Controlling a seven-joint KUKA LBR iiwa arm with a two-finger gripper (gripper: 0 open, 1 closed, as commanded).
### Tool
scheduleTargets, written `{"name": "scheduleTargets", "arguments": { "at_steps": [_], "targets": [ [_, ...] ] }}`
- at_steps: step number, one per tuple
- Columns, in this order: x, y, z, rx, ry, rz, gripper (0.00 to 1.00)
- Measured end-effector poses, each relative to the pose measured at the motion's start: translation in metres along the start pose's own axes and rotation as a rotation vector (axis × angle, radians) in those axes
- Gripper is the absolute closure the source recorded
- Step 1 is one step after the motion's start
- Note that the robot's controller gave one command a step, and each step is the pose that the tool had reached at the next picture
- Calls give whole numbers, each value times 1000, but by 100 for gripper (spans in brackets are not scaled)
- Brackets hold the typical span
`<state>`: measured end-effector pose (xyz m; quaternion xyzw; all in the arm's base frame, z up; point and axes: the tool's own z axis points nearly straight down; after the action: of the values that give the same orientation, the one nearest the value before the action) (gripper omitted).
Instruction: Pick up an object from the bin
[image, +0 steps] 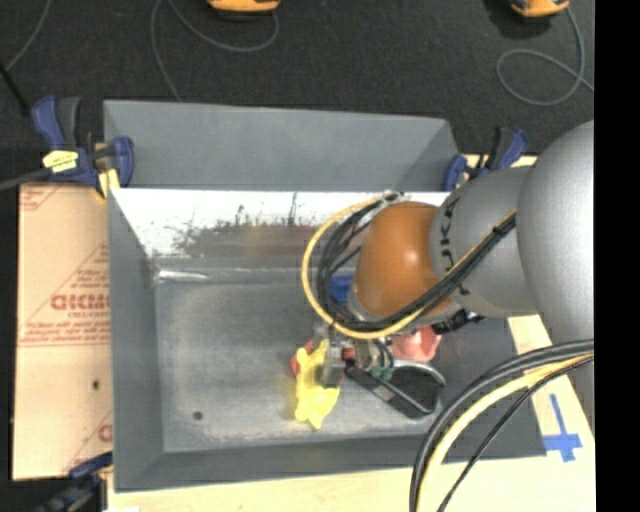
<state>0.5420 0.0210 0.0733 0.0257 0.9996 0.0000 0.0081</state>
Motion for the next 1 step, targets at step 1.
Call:
{"name": "scheduleTargets", "arguments": {
  "at_steps": [1],
  "targets": [
    [0,0,0,0,0,-1,100]
  ]
}}
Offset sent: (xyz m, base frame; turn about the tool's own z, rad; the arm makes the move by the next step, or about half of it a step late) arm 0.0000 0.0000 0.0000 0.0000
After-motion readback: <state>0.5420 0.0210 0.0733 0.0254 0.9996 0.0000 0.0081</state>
